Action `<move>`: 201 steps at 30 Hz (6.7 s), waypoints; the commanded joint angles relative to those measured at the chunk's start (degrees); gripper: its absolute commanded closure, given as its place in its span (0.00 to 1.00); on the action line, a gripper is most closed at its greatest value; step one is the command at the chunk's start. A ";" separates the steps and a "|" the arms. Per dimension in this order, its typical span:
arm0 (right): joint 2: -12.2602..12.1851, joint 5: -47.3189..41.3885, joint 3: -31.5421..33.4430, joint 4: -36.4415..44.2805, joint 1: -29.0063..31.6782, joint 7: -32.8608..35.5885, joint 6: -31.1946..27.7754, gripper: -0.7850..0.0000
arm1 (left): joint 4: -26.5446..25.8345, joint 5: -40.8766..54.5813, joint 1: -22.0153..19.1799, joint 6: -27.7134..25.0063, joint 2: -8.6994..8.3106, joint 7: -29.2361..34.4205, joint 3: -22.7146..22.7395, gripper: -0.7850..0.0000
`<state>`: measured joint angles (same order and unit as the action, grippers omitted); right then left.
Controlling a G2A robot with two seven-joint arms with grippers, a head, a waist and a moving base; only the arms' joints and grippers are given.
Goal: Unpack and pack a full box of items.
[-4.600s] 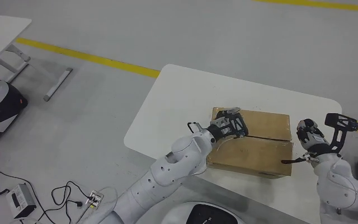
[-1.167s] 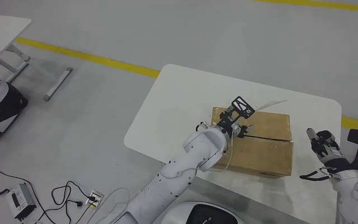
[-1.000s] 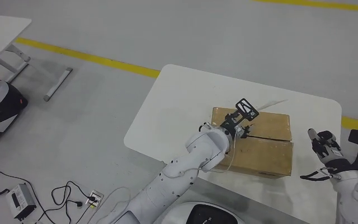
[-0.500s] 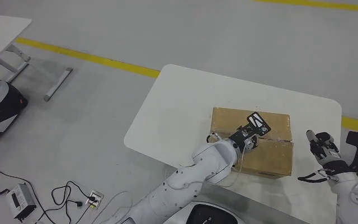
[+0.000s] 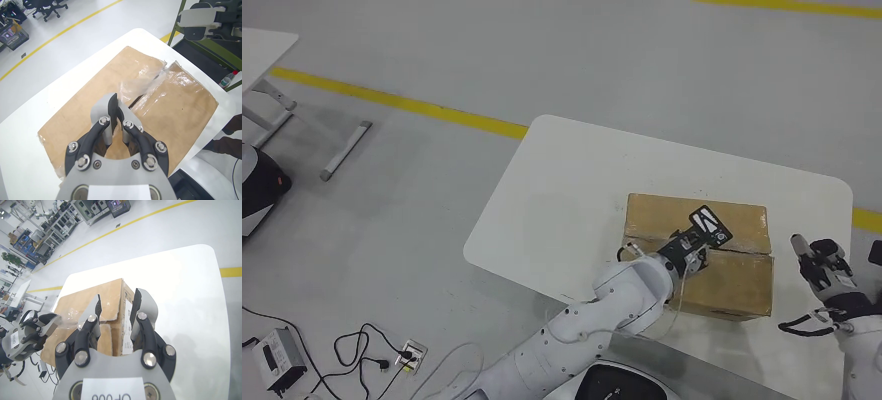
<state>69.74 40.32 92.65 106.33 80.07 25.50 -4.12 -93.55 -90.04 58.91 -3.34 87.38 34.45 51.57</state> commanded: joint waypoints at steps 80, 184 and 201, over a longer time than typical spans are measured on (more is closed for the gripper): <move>-3.41 27.06 -5.08 1.68 -1.26 0.70 -14.10 1.00 | -9.95 9.79 4.19 0.76 0.09 4.44 12.91 0.00; -0.18 19.76 -13.79 5.20 -6.79 -2.01 12.63 1.00 | -0.69 4.03 1.21 -0.40 -0.08 9.60 11.30 0.00; -0.97 13.48 -0.13 3.26 -1.71 -2.71 10.57 0.64 | -3.66 8.81 -0.84 -7.45 -0.06 8.97 9.03 0.00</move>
<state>68.80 54.21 91.67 109.59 77.95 22.86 6.47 -98.38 -81.65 58.64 -10.91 87.17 43.63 61.40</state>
